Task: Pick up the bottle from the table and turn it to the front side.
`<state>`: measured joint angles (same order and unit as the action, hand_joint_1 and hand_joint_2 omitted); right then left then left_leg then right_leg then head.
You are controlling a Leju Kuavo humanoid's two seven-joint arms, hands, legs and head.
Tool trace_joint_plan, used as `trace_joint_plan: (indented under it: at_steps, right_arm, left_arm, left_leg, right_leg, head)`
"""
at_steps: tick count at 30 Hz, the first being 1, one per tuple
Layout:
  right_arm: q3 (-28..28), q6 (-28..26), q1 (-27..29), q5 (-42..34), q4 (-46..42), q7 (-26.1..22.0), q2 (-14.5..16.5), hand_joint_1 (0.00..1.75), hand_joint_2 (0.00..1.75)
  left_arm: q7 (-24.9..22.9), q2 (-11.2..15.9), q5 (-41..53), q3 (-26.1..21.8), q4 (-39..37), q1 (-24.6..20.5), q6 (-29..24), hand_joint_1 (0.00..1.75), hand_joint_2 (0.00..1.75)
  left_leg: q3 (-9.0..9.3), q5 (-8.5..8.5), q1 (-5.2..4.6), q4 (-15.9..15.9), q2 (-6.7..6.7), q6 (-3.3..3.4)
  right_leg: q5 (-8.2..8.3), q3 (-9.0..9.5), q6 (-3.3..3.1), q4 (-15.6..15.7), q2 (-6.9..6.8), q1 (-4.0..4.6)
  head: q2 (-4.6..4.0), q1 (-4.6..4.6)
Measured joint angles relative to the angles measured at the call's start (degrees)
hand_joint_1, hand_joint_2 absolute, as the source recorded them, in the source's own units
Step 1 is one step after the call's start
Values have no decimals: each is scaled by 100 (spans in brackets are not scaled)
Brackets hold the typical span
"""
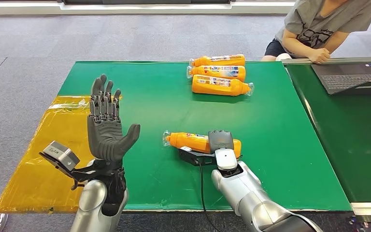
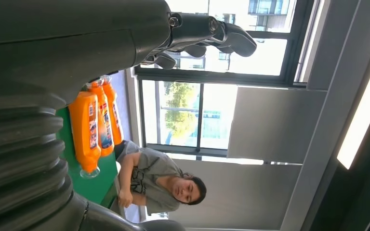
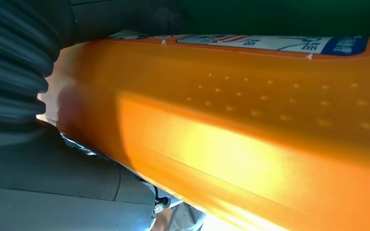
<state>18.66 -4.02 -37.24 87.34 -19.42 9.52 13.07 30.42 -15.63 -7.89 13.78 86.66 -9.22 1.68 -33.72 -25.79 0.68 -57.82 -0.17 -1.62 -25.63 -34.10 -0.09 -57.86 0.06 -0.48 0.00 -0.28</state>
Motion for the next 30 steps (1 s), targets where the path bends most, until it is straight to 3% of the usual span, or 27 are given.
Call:
trace_joint_plan:
  at_steps: [4,8,11,13,16,20,30]
  right_arm:
    - [-52,-297,15,-220,11,-358,18,175,175]
    - [-290,-1243,154,-994,-100,-1556,172,175,175]
    - [-481,-2057,472,-1886,-766,-2380,355,175,175]
    - [-511,-2359,775,-2499,-1542,-2620,419,175,175]
    - [-489,-2605,1283,-3174,-2726,-2674,450,175,175]
    - [-424,-2685,1823,-3350,-3815,-2561,439,175,175]
    - [-417,-2735,2219,-3373,-4898,-2476,334,175,175]
  left_arm:
    - [45,1,2,-9,3,7,-11,0,175]
    - [156,2,33,-47,88,106,-106,0,175]
    - [202,2,80,-132,212,246,-181,0,175]
    - [198,2,103,-176,265,308,-207,0,175]
    - [142,-4,118,-191,273,320,-193,0,175]
    - [101,-25,131,-191,212,269,-186,0,175]
    - [99,-42,139,-181,28,133,-171,0,175]
  left_leg:
    - [-1,0,0,0,4,0]
    - [-8,1,1,0,7,-2]
    - [-20,4,3,0,-2,-6]
    - [-27,5,4,0,-11,-7]
    - [-34,1,3,0,-13,-3]
    - [-37,-6,-5,0,-4,5]
    - [-37,-6,-13,0,1,5]
  right_leg:
    - [1,0,0,0,4,0]
    - [3,-10,-1,0,8,1]
    - [2,-23,-2,-1,1,4]
    - [-1,-26,-2,-1,-6,4]
    - [-4,-31,-1,-1,-8,1]
    - [-4,-41,1,0,-1,-11]
    - [-1,-45,3,0,5,-12]
  head:
    - [0,0]
    - [0,-1]
    - [0,-2]
    - [0,-1]
    - [0,0]
    - [0,0]
    - [0,0]
